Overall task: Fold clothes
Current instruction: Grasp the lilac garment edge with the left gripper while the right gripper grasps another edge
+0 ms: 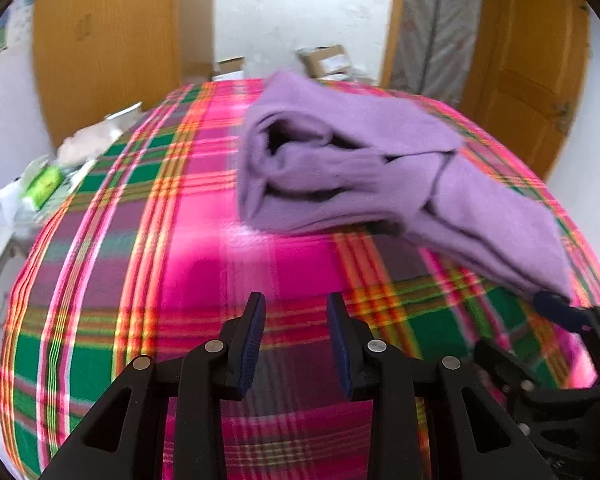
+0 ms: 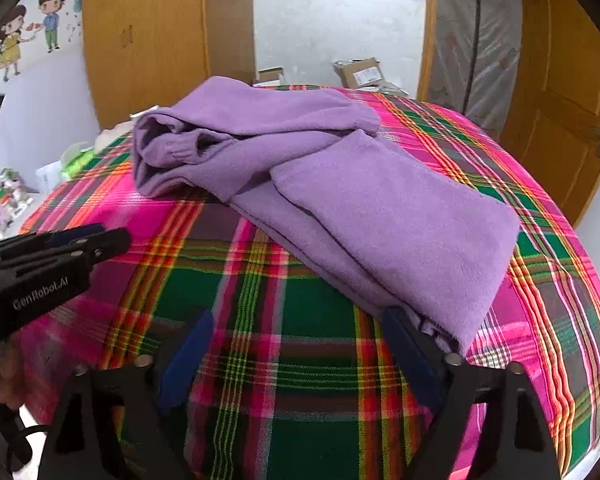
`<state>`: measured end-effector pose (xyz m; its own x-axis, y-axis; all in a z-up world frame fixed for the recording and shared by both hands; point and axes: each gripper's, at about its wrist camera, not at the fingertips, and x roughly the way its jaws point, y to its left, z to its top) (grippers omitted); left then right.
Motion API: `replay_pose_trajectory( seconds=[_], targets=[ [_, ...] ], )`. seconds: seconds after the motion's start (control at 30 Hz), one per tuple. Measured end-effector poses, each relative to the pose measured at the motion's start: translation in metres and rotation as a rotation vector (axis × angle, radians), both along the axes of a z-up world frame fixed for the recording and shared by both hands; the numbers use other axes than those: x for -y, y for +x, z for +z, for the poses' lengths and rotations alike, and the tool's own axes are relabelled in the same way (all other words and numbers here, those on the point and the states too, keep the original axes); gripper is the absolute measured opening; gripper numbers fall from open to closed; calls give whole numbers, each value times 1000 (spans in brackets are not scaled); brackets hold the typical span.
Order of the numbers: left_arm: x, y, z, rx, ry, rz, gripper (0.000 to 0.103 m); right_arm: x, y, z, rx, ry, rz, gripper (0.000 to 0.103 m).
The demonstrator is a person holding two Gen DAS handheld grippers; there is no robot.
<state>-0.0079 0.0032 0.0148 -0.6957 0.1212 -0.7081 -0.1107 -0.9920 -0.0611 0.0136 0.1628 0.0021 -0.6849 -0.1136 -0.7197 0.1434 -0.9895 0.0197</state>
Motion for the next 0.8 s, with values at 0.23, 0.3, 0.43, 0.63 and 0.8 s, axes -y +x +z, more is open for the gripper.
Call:
replay_pose_trajectory(
  seconds=[0.23, 0.3, 0.43, 0.63, 0.8],
  targets=[
    [-13, -18, 36, -111, -76, -83, 33, -21, -1, 21, -70, -62, 44, 71],
    [-16, -30, 39, -94, -59, -108, 33, -32, -6, 28, -90, -54, 22, 70],
    [-25, -53, 41, -23, -2, -167, 33, -59, -18, 42, -123, -33, -56, 70],
    [-20, -76, 34, 9, -7, -122, 33, -117, -29, 31, -33, -79, -240, 71],
    [4, -78, 41, -34, -12, -15, 33, -145, -37, 11, 73, -180, -310, 73]
  ],
)
